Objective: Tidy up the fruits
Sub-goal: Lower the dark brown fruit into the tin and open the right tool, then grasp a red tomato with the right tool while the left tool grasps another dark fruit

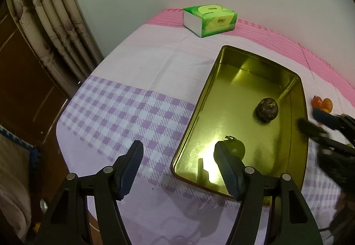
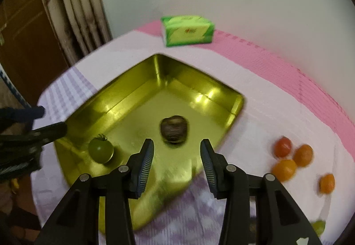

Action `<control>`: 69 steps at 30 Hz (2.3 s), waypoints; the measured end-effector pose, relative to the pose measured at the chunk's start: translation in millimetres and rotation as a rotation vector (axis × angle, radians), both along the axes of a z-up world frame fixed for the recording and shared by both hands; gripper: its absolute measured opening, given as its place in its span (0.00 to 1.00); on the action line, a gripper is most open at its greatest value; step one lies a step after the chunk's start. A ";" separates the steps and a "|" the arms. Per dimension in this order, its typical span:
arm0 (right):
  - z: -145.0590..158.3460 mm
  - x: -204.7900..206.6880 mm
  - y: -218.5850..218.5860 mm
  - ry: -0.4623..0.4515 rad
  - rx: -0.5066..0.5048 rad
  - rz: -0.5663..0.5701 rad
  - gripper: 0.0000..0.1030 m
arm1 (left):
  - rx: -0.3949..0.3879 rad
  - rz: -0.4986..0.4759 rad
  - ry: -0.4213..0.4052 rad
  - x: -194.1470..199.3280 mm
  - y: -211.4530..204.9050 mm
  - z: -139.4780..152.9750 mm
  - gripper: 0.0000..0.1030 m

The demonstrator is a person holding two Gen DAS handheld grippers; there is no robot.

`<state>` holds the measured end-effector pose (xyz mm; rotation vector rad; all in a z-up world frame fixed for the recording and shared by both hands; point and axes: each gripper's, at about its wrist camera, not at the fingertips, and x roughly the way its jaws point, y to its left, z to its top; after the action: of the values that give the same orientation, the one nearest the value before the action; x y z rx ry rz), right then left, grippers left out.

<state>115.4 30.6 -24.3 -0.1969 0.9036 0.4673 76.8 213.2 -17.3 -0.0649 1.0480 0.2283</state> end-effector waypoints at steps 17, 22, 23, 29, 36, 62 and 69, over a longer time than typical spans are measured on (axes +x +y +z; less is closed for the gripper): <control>-6.5 -78.6 -207.6 0.006 -0.029 -0.330 0.44 | 0.054 -0.060 -0.026 -4.1 -20.3 3.5 0.66; -22.5 -96.2 -190.2 0.050 0.024 -0.282 0.44 | 0.064 -0.113 -0.027 -7.0 -36.8 3.0 0.67; -24.8 -96.3 -186.2 0.054 0.026 -0.271 0.44 | 0.063 -0.121 -0.027 -7.5 -39.8 2.7 0.67; -40.4 -91.0 -162.3 0.070 0.004 -0.219 0.44 | 0.044 -0.206 -0.010 -12.3 -70.2 -0.6 0.67; -52.4 -85.1 -156.0 0.090 -0.004 -0.197 0.41 | 0.015 -0.317 0.020 -12.2 -120.0 -7.0 0.67; -55.7 -42.8 -217.8 -0.059 -0.032 -0.398 0.30 | -0.134 -0.511 0.086 26.3 -252.3 -47.0 0.67; -55.5 -43.4 -218.0 -0.059 -0.032 -0.399 0.31 | -0.143 -0.494 0.108 41.9 -259.5 -57.8 0.55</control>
<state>72.0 -187.4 -79.8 -0.0558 0.8666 0.0764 118.7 -46.3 -75.1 0.0784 1.1532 -0.2937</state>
